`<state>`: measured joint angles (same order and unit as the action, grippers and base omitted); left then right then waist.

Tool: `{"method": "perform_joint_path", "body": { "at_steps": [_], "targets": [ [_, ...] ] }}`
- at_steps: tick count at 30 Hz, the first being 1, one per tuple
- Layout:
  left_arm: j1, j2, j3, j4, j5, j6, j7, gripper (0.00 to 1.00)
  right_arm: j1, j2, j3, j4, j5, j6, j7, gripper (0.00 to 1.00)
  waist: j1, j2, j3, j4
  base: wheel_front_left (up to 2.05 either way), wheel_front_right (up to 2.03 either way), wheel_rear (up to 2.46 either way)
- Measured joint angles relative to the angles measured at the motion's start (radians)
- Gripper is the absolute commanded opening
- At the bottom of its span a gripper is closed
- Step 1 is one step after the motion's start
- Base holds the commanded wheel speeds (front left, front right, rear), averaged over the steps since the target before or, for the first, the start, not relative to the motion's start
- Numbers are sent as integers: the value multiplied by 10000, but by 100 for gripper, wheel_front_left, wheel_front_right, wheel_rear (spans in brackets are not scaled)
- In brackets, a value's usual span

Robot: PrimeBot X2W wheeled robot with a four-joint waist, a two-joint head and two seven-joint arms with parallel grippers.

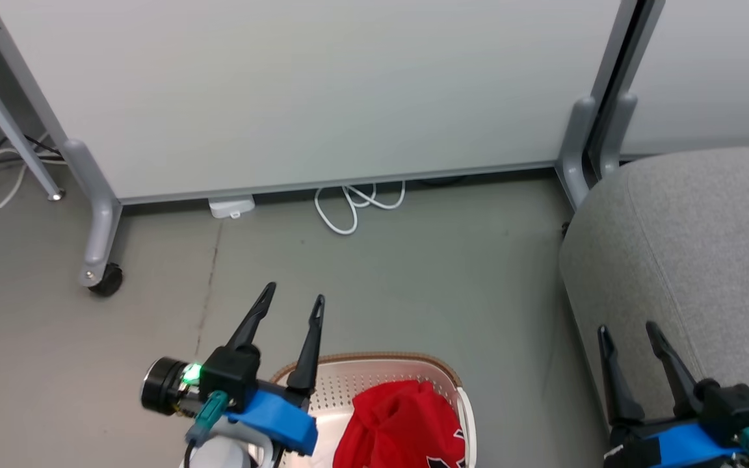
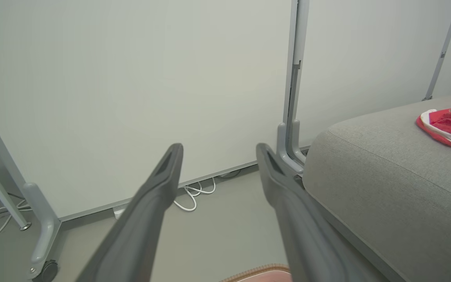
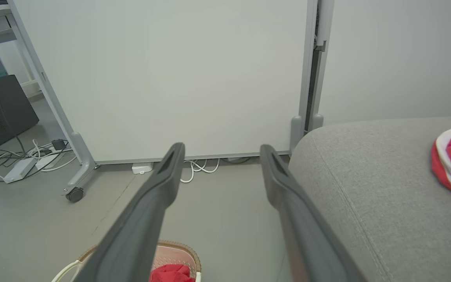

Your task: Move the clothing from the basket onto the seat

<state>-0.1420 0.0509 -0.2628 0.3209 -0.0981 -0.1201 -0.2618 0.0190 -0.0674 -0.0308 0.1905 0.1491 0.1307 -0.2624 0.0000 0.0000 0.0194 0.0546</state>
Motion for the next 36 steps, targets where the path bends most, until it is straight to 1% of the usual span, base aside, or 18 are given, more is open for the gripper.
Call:
{"method": "perform_joint_path", "body": {
  "at_steps": [10, 21, 26, 31, 36],
  "targets": [
    [-1513, 94, -1360, 1549, 61, -90, -10, 100, -881, -180, 205, -146, 21, 0, 0, 100, 1, 0, 1241, -547, 0, 0, 0],
    [-3222, 552, -3338, 3519, -476, -96, -10, 100, -1784, -311, 299, -362, 36, 0, 0, 100, 1, 0, 2890, -1127, 0, 0, 0],
    [-3949, 685, -4052, 4408, -740, -96, -10, 100, -2229, -337, 314, -476, 36, 0, 0, 100, 1, 0, 3693, -1316, 0, 0, 0],
    [-4593, 725, -4732, 5405, -1083, -96, -12, 100, -2619, -360, 336, -591, 35, 0, 0, 100, 1, 0, 4479, -1462, 0, 0, 0],
    [-5195, 646, -5816, 6462, -1576, -96, -10, 100, -2968, -401, 364, -709, 35, 0, 0, 100, 2, -1, 5208, -1562, 0, 0, 0]
  ]
}}
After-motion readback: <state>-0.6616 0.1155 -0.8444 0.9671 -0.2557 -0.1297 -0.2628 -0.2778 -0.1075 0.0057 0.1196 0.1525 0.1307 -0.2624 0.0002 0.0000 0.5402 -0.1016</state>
